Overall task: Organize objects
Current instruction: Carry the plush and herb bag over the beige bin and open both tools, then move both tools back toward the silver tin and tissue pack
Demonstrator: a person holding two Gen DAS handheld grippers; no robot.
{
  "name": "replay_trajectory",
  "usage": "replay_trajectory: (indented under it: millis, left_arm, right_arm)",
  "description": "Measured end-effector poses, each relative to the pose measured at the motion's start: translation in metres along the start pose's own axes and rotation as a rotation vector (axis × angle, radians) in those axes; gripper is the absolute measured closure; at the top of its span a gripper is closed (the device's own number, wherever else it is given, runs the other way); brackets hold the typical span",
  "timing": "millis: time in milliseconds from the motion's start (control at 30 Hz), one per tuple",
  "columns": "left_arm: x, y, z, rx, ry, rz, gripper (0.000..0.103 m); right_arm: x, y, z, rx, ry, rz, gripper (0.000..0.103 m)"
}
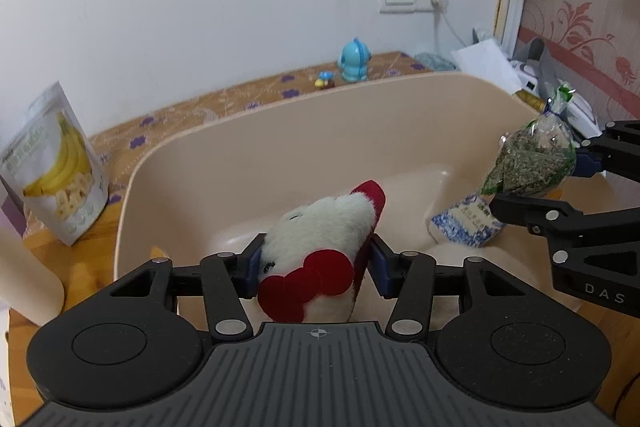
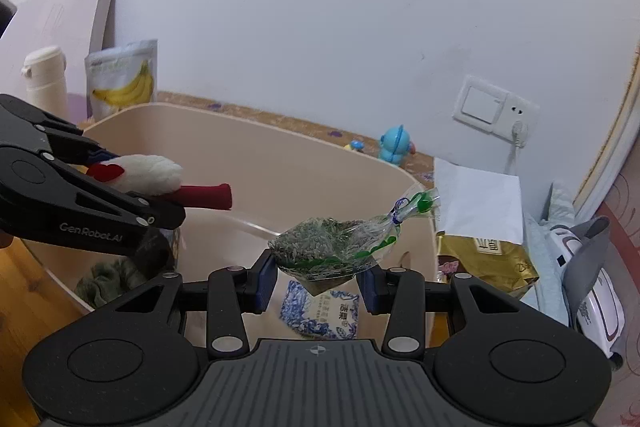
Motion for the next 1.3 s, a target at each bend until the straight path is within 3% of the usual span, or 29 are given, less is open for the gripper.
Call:
replay_trajectory:
  millis: [200,233,333,700,867,1300]
  left_arm:
    - [-0.004,0.0,0.0,-0.013,0.038,-0.006,0.044]
    - [-0.004,0.001,-0.001,-0.01,0.039,-0.009,0.038]
    - [-0.005,0.006,-0.002,0.01,0.055,-0.012,0.024]
    - [-0.004,0.049,-0.008,0.103,0.065,-0.032,0.017]
    - [0.003,0.074,-0.007,0.149,0.044,-0.042,0.015]
    - [0.016,0.114,0.018,0.181,0.057,-0.026,0.014]
  right_arm:
    - [-0.002,-0.005,0.001,-0.035,0.019,-0.011,0.061]
    - [-0.002,-0.005,0.002,-0.04,0.018,-0.013,0.052]
    - [-0.002,-0.005,0.004,-0.048,0.014,-0.014,0.049]
    - [0.005,0.023,-0.003,0.023,-0.016,0.016,0.014]
    - [0.008,0.041,-0.003,0.063,-0.044,0.031,0.003]
    - [0.016,0.088,0.013,0.117,-0.091,0.064,0.0]
Point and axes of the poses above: each gripper's, at about its wrist camera, not at the fingertips, and y roughly against the way its jaws point, x to its right, z to its underside, the point moved 8 cm from there along -y, roughly the way its jaws point, and after that the axes turned 10 degrees about y, right-handed, at the moved point
